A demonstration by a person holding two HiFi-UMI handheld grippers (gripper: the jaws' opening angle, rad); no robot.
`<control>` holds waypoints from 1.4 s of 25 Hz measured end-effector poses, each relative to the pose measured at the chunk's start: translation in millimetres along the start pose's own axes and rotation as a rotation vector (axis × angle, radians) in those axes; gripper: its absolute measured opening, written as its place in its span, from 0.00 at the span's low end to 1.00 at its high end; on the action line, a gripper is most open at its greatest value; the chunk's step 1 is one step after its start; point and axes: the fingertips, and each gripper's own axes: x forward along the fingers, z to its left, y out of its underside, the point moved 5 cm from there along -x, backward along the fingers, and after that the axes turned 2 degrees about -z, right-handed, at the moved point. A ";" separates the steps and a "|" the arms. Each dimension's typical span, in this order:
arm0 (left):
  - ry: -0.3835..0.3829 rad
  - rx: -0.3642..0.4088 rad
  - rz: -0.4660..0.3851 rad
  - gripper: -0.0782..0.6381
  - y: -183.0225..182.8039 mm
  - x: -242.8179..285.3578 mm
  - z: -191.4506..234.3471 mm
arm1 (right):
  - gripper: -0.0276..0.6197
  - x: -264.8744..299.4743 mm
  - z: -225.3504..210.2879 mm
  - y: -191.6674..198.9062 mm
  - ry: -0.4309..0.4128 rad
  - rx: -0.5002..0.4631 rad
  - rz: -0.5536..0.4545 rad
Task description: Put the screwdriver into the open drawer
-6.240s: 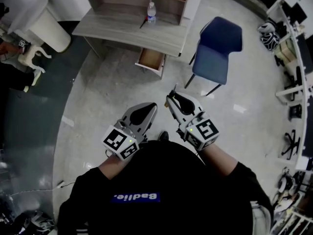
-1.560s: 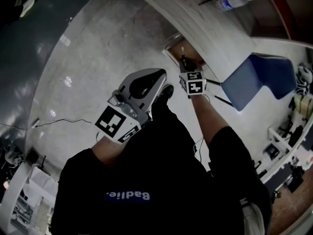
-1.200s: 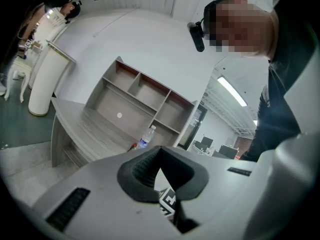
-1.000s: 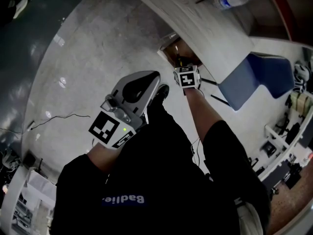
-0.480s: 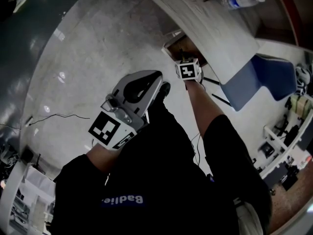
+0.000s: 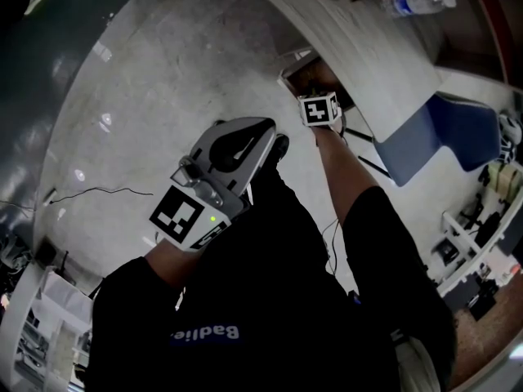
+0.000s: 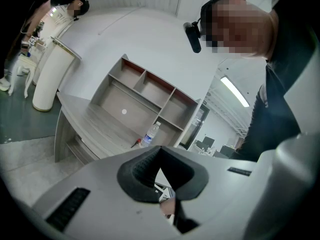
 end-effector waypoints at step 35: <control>0.033 0.035 0.022 0.11 -15.2 -11.7 -12.7 | 0.29 -40.1 1.0 -17.1 0.106 -0.009 -0.048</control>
